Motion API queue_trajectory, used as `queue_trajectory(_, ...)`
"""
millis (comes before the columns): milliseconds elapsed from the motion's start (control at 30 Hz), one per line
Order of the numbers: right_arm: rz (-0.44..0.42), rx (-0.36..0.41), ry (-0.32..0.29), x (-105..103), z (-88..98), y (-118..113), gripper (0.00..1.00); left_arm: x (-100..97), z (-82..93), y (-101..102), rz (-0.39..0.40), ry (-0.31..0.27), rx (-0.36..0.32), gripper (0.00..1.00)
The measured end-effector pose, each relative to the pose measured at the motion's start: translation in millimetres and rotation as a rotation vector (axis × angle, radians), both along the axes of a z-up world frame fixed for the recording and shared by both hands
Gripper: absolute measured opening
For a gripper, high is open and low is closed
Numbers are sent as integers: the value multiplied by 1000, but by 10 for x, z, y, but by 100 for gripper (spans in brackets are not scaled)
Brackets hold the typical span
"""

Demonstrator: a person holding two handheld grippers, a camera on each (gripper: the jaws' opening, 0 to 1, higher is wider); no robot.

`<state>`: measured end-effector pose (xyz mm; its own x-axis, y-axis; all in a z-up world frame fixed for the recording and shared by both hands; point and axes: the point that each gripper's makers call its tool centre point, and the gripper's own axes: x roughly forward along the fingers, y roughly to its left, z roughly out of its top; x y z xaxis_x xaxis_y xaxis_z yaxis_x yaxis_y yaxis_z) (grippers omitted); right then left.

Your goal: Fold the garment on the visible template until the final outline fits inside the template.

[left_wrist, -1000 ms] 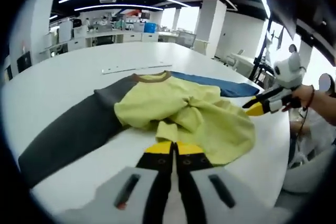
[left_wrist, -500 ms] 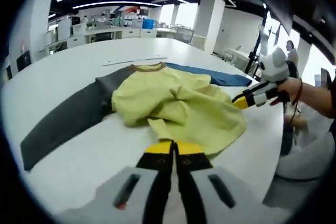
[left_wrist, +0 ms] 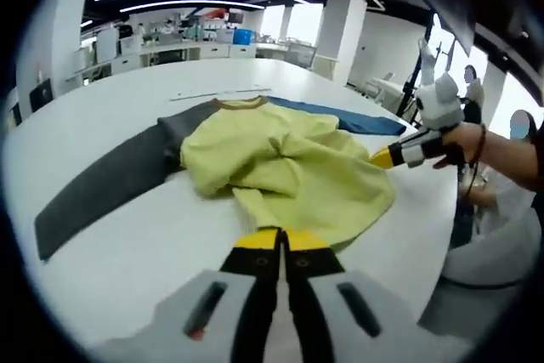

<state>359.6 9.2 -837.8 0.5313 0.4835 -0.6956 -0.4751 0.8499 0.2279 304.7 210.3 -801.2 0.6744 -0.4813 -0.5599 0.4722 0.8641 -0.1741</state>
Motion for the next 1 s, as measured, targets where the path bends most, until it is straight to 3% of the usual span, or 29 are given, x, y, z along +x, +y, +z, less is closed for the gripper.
queue_trajectory(367,-116,85,-4,-47,257,-77,0,-151,69,115,63,-11,20,0)
queue_trajectory(533,-126,108,-24,-94,416,-40,0,-193,72,133,81,-4,16,0)
queue_trajectory(767,-62,102,-85,-61,674,122,0,-216,84,169,88,-4,3,0)
queue_trajectory(1000,47,77,-125,77,820,477,0,-244,85,106,54,-4,7,0)
